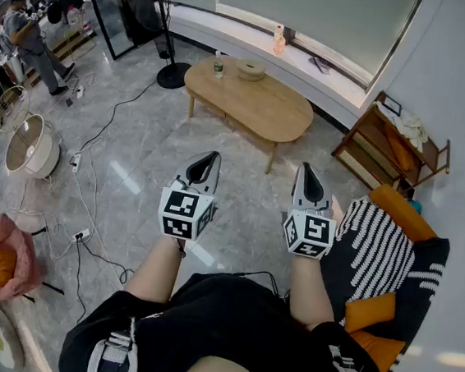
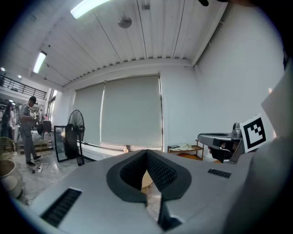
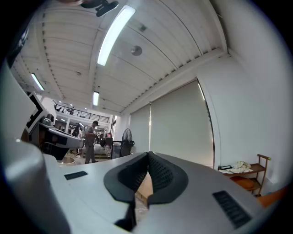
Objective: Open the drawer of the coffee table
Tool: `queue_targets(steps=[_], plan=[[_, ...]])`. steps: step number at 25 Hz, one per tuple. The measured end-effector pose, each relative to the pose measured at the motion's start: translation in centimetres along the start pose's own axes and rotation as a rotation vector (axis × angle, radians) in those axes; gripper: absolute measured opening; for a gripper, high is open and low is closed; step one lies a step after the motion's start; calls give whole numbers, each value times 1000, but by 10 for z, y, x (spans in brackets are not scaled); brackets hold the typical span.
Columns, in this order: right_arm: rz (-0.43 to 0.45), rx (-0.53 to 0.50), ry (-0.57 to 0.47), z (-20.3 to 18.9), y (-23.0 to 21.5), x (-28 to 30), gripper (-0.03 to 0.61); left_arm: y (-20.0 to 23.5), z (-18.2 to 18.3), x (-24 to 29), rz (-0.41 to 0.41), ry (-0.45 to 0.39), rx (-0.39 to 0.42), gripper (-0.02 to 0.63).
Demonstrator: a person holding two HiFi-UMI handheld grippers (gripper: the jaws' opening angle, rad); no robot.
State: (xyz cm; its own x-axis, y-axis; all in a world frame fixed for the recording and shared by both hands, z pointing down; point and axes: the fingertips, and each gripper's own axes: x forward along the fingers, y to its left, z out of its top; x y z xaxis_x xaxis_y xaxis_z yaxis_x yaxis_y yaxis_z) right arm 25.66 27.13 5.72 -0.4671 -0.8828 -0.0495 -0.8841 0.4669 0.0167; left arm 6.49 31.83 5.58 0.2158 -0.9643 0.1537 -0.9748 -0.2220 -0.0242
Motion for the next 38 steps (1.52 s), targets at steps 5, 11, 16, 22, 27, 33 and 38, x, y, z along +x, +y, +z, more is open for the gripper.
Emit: queue_targets(steps=[5,11,16,22,27,33,38], plan=[[12,-8,-27,6,8,-16,15,-6,-4,-12,1,3,-1,20],[1,1,-36,12,10,-22,15,-6,0,-17,-4,-5,1,20],[8,-3,-29,12,25,-21,15,4,1,-26,-2,-11,0,20],[16,-14,-29,13,66,-19,15,34,-5,-49,-16,-21,-5,20],[8,-13,-22,4,95,-24,15,57,-17,-60,-29,-19,-14,20],[-2,-7,-27,-7,101,-16,15,70,-30,-55,-40,-11,-9,20],[0,1,-33,-17,86,22,15,84,-34,-21,-24,-6,-11,20]])
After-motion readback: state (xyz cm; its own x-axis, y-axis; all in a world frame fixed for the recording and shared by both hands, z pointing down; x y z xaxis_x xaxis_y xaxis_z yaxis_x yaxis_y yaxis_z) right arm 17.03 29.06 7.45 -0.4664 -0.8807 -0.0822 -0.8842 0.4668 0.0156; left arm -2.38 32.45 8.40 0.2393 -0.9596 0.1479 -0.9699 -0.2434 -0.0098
